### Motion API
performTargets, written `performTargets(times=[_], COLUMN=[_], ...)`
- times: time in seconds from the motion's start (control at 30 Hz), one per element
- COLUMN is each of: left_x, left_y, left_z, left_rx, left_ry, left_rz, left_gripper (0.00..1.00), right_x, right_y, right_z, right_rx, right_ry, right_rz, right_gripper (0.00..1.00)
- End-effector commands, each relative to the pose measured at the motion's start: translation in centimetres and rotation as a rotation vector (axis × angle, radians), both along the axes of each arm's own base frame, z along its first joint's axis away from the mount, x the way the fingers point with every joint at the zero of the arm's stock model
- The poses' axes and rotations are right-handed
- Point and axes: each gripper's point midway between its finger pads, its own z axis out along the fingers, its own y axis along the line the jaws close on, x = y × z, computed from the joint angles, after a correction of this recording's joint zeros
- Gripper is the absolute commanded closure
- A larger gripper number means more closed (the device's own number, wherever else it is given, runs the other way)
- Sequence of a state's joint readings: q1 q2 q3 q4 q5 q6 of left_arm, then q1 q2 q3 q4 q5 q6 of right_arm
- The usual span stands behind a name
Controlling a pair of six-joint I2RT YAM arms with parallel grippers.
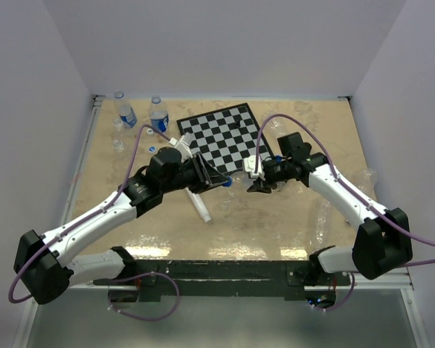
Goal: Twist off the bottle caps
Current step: Unscrew the bottle cap from the plastic bottle.
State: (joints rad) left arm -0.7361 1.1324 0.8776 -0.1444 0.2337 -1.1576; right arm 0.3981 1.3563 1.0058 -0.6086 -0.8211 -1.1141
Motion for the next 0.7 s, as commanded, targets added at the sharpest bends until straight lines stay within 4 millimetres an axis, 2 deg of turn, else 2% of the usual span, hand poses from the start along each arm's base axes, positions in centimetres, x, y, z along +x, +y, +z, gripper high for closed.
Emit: performTargets(times=[0.0,0.23,0.4,0.5,0.67], left_x=[1.2,1.7,1.7,1.5,1.7], left_y=[-0.3,0.0,0.5,1.2,3.7], left_z=[2.3,1.8,2.8,3.8,4.8], left_rx=[-0.08,-0.073,-0.058,-0.043,0.092], left_ry=[0.046,0.025,-0.083,-0.182,-0.454], left_rz=[0.075,0.091,0.063,0.037,-0.009], left_gripper=[1.0,0.98,0.44,0.21,0.07], right_x=[0.1,0.2,0.2,0.3,0.3], right_y=[0.8,0.7,0.7,0.7,0.7], right_z=[0.5,0.0,-0.1,-0.3,-0.2], right_rx=[0.033,0.024,0.022,0.018,0.019], right_ry=[-0.014,-0.006,-0.002,-0.002,-0.004], right_rz=[0.024,0.018,0.016,0.015,0.016], right_gripper=[0.98,0.98,0.98,0.98,0.98])
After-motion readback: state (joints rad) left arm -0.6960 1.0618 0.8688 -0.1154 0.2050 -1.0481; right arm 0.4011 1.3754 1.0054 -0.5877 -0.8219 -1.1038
